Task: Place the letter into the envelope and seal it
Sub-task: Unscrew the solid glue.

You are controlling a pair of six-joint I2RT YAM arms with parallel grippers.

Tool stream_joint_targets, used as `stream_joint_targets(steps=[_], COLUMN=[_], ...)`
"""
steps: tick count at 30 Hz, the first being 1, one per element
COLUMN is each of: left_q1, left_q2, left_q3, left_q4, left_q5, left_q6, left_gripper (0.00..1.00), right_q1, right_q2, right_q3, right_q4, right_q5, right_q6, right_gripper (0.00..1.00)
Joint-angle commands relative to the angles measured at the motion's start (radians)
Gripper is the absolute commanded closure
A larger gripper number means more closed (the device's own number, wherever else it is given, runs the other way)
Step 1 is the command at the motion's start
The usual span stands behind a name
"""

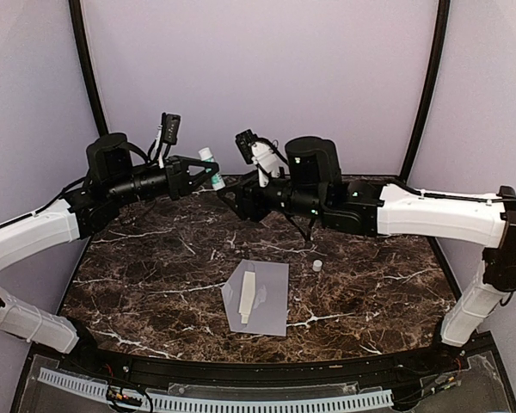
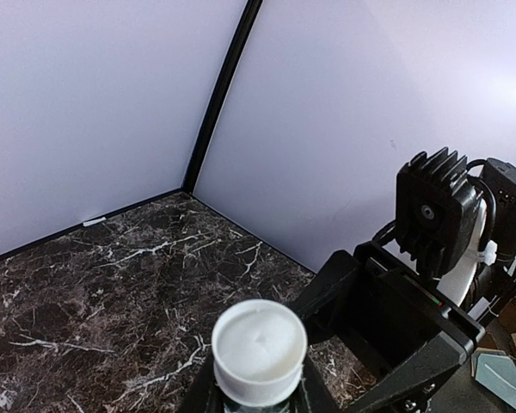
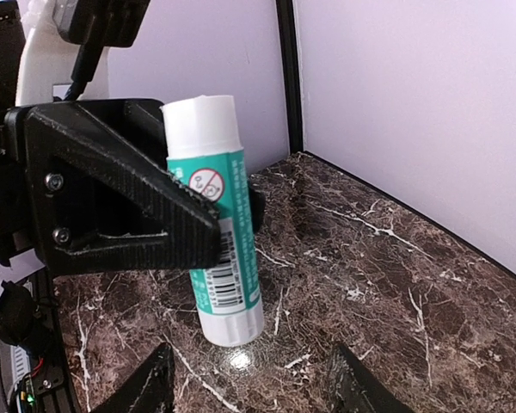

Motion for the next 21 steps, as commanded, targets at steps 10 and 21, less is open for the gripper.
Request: stream_joint_targets(steps=[10,21], left_q1=[0.005,0.005], left_q2=[0.007,0.026], left_q3=[0.016,0.025], left_q4=[0.005,0.004], left_q5=[0.024,0.061], left_q6=[-0.007,-0.001], left_gripper=[1.0,1.0], right_q1=[0.015,0.013], right_q2=[0.095,0.105], right_q3=[0.121,0.124], right_q4=[-0.003,0.023], right_q5=[0.049,0.0], right_q6=[-0.049,-0.056], right_gripper=[0.58,0.8])
